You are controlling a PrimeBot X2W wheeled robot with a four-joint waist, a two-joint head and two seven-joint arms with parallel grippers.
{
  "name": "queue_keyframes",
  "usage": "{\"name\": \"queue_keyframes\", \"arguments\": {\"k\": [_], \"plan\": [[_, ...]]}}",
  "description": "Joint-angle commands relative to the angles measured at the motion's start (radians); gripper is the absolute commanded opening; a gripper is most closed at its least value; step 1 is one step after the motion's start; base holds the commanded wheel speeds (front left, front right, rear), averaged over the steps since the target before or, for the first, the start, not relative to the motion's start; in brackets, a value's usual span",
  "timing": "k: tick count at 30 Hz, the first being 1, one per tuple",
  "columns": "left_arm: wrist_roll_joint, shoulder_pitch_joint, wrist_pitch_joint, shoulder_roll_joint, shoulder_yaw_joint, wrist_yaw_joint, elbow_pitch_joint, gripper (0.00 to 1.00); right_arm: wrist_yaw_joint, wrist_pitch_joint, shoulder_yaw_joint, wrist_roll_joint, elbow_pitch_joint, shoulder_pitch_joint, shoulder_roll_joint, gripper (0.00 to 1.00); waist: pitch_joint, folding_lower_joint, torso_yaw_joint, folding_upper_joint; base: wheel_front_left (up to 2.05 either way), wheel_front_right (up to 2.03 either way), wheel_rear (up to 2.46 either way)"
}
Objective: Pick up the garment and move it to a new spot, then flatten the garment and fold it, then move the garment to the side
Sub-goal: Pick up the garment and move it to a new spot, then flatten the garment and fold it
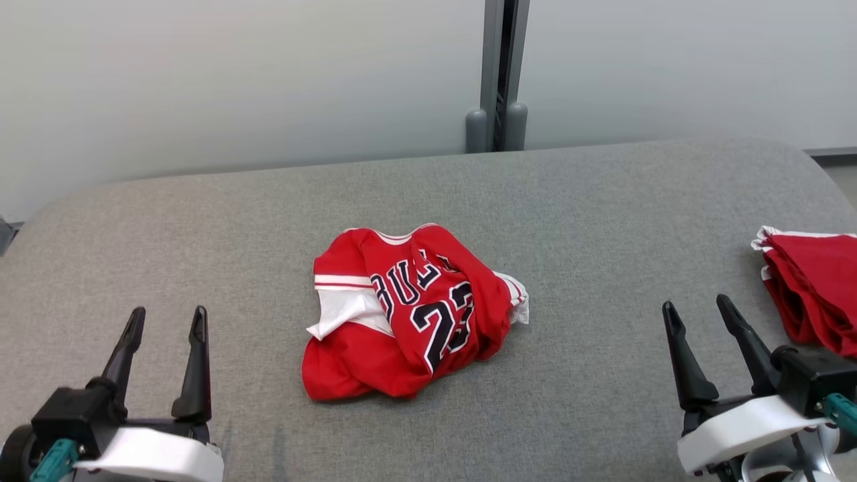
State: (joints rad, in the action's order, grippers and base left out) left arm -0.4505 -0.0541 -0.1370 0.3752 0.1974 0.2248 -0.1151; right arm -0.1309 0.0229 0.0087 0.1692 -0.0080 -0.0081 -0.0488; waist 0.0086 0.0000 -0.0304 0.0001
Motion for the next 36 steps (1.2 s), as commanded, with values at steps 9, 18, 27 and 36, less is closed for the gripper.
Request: {"name": "queue_keyframes", "arguments": {"k": [9, 18, 27, 36], "plan": [[0.000, -0.076, 0.030, 0.005, 0.009, 0.035, -0.057, 1.00, 0.000, -0.022, -0.010, -0.010, -0.020, 0.059, -0.004, 1.00, -0.040, 0.0000, 0.000, -0.0001, 0.00, 0.00, 0.00], [-0.006, -0.089, 0.042, 0.011, 0.013, 0.038, -0.049, 1.00, 0.000, -0.032, -0.012, -0.013, -0.048, 0.081, -0.004, 1.00, -0.055, 0.0000, -0.005, -0.0001, 0.00, 0.00, 0.00], [-0.013, -0.081, 0.046, 0.013, 0.010, 0.044, -0.039, 1.00, 0.000, -0.042, -0.012, -0.009, -0.061, 0.084, -0.004, 1.00, -0.057, 0.0000, -0.008, -0.0001, 0.00, 0.00, 0.00], [-0.018, -0.067, 0.040, 0.014, 0.011, 0.042, -0.027, 1.00, 0.000, -0.038, -0.012, -0.002, -0.056, 0.082, -0.004, 1.00, -0.054, 0.0000, -0.006, -0.0001, 0.00, 0.00, 0.00]]}}
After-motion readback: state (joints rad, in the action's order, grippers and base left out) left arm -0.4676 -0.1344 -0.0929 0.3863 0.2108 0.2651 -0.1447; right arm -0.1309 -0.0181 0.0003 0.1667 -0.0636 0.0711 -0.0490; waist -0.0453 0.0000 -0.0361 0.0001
